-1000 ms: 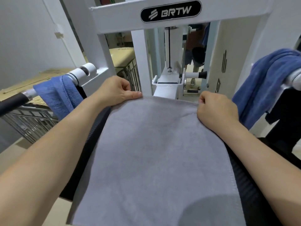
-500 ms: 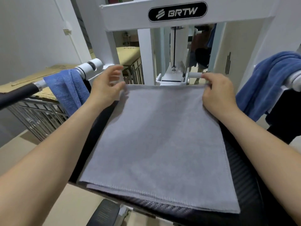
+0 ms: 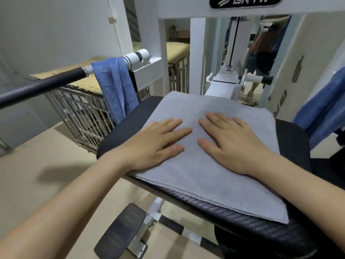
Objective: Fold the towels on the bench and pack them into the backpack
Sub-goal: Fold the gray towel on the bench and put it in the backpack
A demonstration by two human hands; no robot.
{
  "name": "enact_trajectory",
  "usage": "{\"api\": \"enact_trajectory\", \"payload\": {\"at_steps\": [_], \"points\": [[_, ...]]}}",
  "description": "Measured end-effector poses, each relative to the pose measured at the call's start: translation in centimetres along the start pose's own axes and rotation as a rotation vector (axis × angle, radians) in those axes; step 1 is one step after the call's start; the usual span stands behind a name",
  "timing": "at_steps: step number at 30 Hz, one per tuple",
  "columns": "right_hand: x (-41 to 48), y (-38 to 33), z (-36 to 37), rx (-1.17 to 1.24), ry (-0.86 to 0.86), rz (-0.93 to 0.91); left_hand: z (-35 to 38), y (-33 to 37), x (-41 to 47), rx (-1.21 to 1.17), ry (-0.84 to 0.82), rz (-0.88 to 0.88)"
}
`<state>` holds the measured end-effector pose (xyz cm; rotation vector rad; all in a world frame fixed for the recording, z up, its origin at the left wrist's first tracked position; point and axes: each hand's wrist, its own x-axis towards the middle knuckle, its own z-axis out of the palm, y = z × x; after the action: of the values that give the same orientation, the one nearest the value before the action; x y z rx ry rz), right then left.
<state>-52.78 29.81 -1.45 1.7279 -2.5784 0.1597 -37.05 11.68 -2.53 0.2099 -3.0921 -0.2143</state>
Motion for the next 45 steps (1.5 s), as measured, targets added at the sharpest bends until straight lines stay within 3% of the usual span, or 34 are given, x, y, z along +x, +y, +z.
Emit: {"api": "enact_trajectory", "payload": {"at_steps": [6, 11, 14, 17, 22, 26, 30, 34, 36, 38, 41, 45], "points": [[-3.7, -2.3, 0.0, -0.039, -0.107, -0.142, 1.1, -1.1, -3.8, -0.049, 0.106, -0.118], [-6.9, -3.5, -0.3, -0.053, -0.215, -0.229, 1.0, -1.2, -7.3, -0.251, 0.126, -0.071], [-8.3, -4.1, 0.2, -0.039, -0.128, -0.284, 1.2, -1.5, -9.0, -0.291, 0.136, -0.05], [-8.5, -4.3, 0.5, -0.047, 0.039, -0.317, 1.6, -1.9, -9.8, -0.508, 0.25, -0.087], [-8.6, -5.0, 0.5, -0.028, 0.059, -0.292, 1.1, -1.0, -10.2, -0.703, 0.39, -0.185], [-7.2, -6.6, 0.0, -0.065, 0.084, -0.196, 0.4, -0.1, -10.3, -0.643, 0.489, -0.246], [-8.6, -7.5, -0.8, -0.018, 0.033, -0.2, -1.5, 0.5, -12.6, -0.56, 0.331, -0.19], [-10.9, -7.0, -3.5, 0.15, -0.142, -0.286, -2.8, -0.2, -14.1, -0.768, -0.007, -0.148], [-10.7, -6.1, -4.9, 0.167, -0.165, -0.285, -3.2, -1.0, -14.3, -0.84, -0.075, -0.122], [-9.9, -4.4, -6.3, 0.251, -0.232, -0.242, -3.5, -1.6, -14.1, -0.901, -0.091, -0.089], [-8.1, -1.4, -7.6, 0.582, -0.366, -0.169, -3.8, -2.5, -13.4, -1.024, -0.108, -0.092], [-4.4, 2.4, -7.4, 0.919, -0.205, 0.03, -5.1, -3.1, -10.8, -1.045, 0.01, -0.171]]}}
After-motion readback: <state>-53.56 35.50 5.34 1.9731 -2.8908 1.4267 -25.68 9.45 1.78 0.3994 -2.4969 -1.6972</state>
